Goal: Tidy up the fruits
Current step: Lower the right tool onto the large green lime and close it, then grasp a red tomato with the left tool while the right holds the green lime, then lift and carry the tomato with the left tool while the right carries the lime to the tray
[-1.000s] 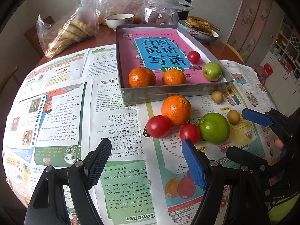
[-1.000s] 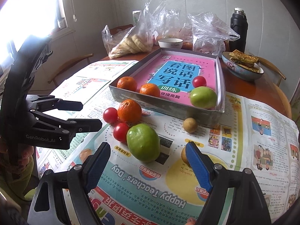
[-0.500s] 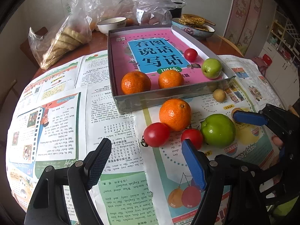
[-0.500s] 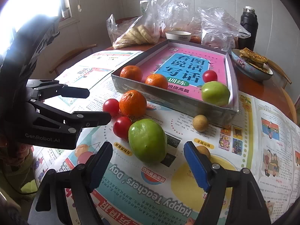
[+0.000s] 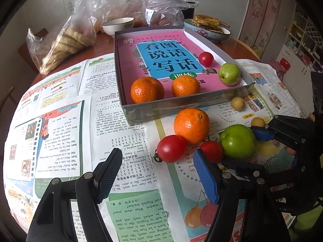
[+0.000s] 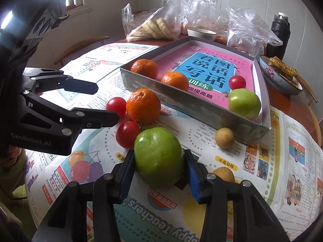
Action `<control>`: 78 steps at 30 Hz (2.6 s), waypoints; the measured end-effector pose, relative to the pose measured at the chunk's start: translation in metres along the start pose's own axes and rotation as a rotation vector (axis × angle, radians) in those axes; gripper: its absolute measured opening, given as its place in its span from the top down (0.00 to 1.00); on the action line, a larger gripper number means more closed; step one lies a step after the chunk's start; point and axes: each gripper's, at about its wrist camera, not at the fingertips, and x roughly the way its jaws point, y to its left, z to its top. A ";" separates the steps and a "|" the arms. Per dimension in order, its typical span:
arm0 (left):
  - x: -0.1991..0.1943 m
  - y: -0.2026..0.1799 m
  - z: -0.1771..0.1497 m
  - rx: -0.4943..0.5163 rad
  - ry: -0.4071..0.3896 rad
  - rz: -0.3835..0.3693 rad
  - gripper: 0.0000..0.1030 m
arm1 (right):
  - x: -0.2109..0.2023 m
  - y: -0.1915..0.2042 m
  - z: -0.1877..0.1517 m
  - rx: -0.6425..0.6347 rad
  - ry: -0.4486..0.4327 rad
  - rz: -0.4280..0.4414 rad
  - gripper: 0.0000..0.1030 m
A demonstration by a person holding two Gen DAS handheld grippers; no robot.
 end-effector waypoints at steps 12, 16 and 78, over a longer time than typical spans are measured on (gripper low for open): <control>0.014 -0.001 0.002 0.022 0.018 -0.009 0.38 | 0.000 0.000 -0.001 0.006 -0.007 0.002 0.56; 0.018 -0.002 0.003 0.035 0.023 -0.016 0.38 | -0.003 -0.003 -0.001 0.023 -0.014 0.005 0.56; -0.028 0.019 0.003 -0.045 -0.096 -0.047 0.70 | -0.039 -0.025 -0.001 0.181 -0.115 -0.001 0.56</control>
